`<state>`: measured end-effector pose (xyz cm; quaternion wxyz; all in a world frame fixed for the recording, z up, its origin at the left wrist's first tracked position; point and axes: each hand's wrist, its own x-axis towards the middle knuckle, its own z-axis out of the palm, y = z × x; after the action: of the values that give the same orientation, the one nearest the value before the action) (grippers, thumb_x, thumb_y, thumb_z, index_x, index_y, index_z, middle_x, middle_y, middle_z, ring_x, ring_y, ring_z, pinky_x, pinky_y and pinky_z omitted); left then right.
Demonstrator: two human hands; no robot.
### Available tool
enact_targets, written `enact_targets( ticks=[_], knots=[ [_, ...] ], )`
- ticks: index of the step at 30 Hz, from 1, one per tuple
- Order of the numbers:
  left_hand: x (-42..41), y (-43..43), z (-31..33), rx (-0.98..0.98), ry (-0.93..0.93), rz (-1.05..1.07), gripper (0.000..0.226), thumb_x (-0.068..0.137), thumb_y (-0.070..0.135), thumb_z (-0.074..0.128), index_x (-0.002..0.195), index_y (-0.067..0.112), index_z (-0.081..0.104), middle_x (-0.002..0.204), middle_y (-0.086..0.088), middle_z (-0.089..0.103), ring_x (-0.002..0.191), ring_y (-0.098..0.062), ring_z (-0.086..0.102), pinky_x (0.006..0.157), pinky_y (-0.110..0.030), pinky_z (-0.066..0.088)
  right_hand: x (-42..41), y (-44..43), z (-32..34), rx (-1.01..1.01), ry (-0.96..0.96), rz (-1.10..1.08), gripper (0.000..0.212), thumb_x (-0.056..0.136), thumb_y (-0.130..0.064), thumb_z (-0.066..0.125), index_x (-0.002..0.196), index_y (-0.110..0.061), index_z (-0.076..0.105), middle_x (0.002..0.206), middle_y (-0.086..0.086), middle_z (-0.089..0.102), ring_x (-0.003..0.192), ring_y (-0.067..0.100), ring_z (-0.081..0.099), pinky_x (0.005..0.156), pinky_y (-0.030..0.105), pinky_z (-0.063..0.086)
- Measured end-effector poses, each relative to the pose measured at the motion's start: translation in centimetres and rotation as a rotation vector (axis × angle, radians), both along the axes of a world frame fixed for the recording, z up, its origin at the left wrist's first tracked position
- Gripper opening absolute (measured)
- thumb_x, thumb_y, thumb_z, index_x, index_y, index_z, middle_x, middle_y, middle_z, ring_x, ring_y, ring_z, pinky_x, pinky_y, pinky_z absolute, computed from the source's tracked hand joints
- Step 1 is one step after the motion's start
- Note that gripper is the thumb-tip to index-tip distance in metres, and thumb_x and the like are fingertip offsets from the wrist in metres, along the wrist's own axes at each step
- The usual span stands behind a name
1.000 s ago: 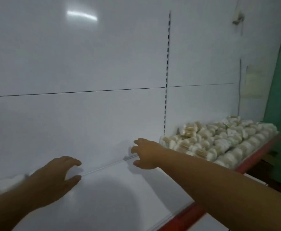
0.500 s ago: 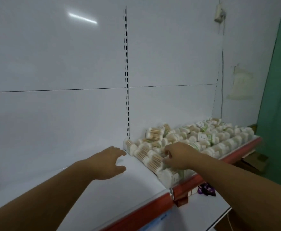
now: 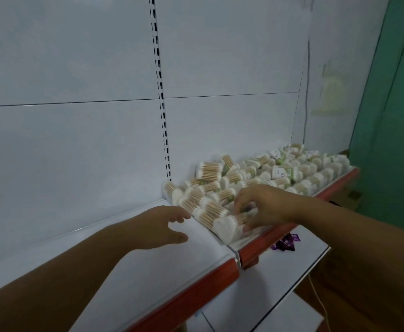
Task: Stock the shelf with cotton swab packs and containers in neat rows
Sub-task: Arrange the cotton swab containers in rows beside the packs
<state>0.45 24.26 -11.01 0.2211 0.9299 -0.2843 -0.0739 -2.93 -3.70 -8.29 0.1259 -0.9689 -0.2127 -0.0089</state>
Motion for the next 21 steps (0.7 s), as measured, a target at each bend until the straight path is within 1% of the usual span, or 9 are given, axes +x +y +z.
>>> enact_targets(
  ticks=[2, 4, 6, 8, 10, 13, 17, 20, 21],
  knots=[
    [-0.1, 0.2, 0.2, -0.215, 0.111, 0.028, 0.050, 0.076, 0.036, 0.079, 0.119, 0.038, 0.054, 0.116, 0.019, 0.059, 0.111, 0.002, 0.054, 0.088, -0.014, 0.044, 0.0, -0.1, 0.5, 0.211, 0.041, -0.035, 0.022, 0.072, -0.026, 0.082, 0.089, -0.029, 0.069, 0.098, -0.013, 0.063, 0.094, 0.006, 0.057, 0.086, 0.028, 0.047],
    [-0.5, -0.1, 0.5, -0.498, 0.293, 0.063, 0.067, 0.063, 0.035, 0.087, 0.121, 0.034, 0.054, 0.116, 0.012, 0.064, 0.112, -0.004, 0.058, 0.093, -0.025, 0.049, -0.1, 0.5, 0.9, 0.462, 0.091, -0.038, 0.013, 0.076, -0.023, 0.080, 0.081, -0.020, 0.068, 0.080, -0.009, 0.061, 0.076, 0.005, 0.058, 0.073, 0.025, 0.048],
    [-0.9, -0.8, 0.3, -0.747, 0.482, 0.075, 0.082, 0.050, 0.034, 0.093, 0.122, 0.030, 0.053, 0.119, 0.004, 0.065, 0.110, -0.012, 0.062, 0.094, -0.033, 0.049, -0.1, 2.1, 1.0, 0.692, 0.143, -0.043, 0.009, 0.081, -0.019, 0.075, 0.083, -0.013, 0.069, 0.070, -0.009, 0.063, 0.066, 0.004, 0.059, 0.066, 0.020, 0.049],
    [-1.0, -1.5, -0.2, -0.880, 0.623, 0.060, 0.071, 0.057, 0.028, 0.086, 0.121, 0.028, 0.055, 0.120, 0.000, 0.066, 0.110, -0.014, 0.064, 0.093, -0.035, 0.049, 0.4, 4.2, 0.7, 0.828, 0.188, -0.066, 0.008, 0.084, -0.018, 0.071, 0.088, -0.012, 0.071, 0.073, -0.004, 0.070, 0.070, 0.007, 0.065, 0.066, 0.023, 0.055],
    [-1.0, -1.7, -1.1, -0.947, 0.672, 0.054, 0.062, 0.067, 0.019, 0.084, 0.123, 0.022, 0.056, 0.119, -0.002, 0.069, 0.111, -0.016, 0.065, 0.089, -0.034, 0.052, 0.9, 5.9, 0.3, 0.864, 0.224, -0.072, 0.016, 0.085, -0.022, 0.070, 0.093, -0.008, 0.071, 0.086, 0.010, 0.072, 0.077, 0.018, 0.067, 0.076, 0.035, 0.058],
    [-0.7, -0.6, -1.8, -1.058, 0.658, 0.145, 0.063, 0.061, 0.018, 0.080, 0.120, 0.011, 0.058, 0.109, -0.008, 0.072, 0.101, -0.024, 0.069, 0.074, -0.031, 0.057, 1.6, 6.4, -0.1, 0.702, 0.136, -0.077, 0.025, 0.088, -0.037, 0.065, 0.097, -0.015, 0.073, 0.089, 0.006, 0.072, 0.079, 0.018, 0.067, 0.077, 0.034, 0.054],
    [-0.4, 1.2, -1.9, -1.148, 0.641, 0.253, 0.063, 0.058, 0.014, 0.080, 0.117, 0.005, 0.059, 0.102, -0.013, 0.073, 0.086, -0.026, 0.072, 0.069, -0.032, 0.058, 2.1, 4.8, -0.8, -0.091, -0.207, -0.295, 0.039, 0.085, -0.054, 0.057, 0.091, -0.017, 0.069, 0.085, -0.001, 0.065, 0.083, 0.018, 0.061, 0.076, 0.034, 0.053],
    [-0.5, 1.9, -2.1, -1.187, 0.626, 0.301, 0.054, 0.067, 0.005, 0.079, 0.116, 0.006, 0.058, 0.104, -0.012, 0.072, 0.085, -0.023, 0.072, 0.066, -0.031, 0.057, 1.9, 5.1, -2.2, -0.175, -0.207, -0.345, 0.039, 0.082, -0.055, 0.057, 0.071, -0.018, 0.059, 0.077, -0.001, 0.053, 0.085, 0.020, 0.054, 0.073, 0.030, 0.046],
    [-0.6, 2.0, -2.2, -1.183, 0.604, 0.324, 0.049, 0.071, -0.001, 0.077, 0.116, 0.008, 0.057, 0.108, -0.011, 0.071, 0.089, -0.022, 0.071, 0.066, -0.030, 0.057, 1.9, 5.3, -2.6, -0.190, -0.223, -0.349, 0.038, 0.083, -0.054, 0.055, 0.073, -0.018, 0.056, 0.080, -0.001, 0.052, 0.090, 0.021, 0.051, 0.074, 0.031, 0.043]
  ],
)
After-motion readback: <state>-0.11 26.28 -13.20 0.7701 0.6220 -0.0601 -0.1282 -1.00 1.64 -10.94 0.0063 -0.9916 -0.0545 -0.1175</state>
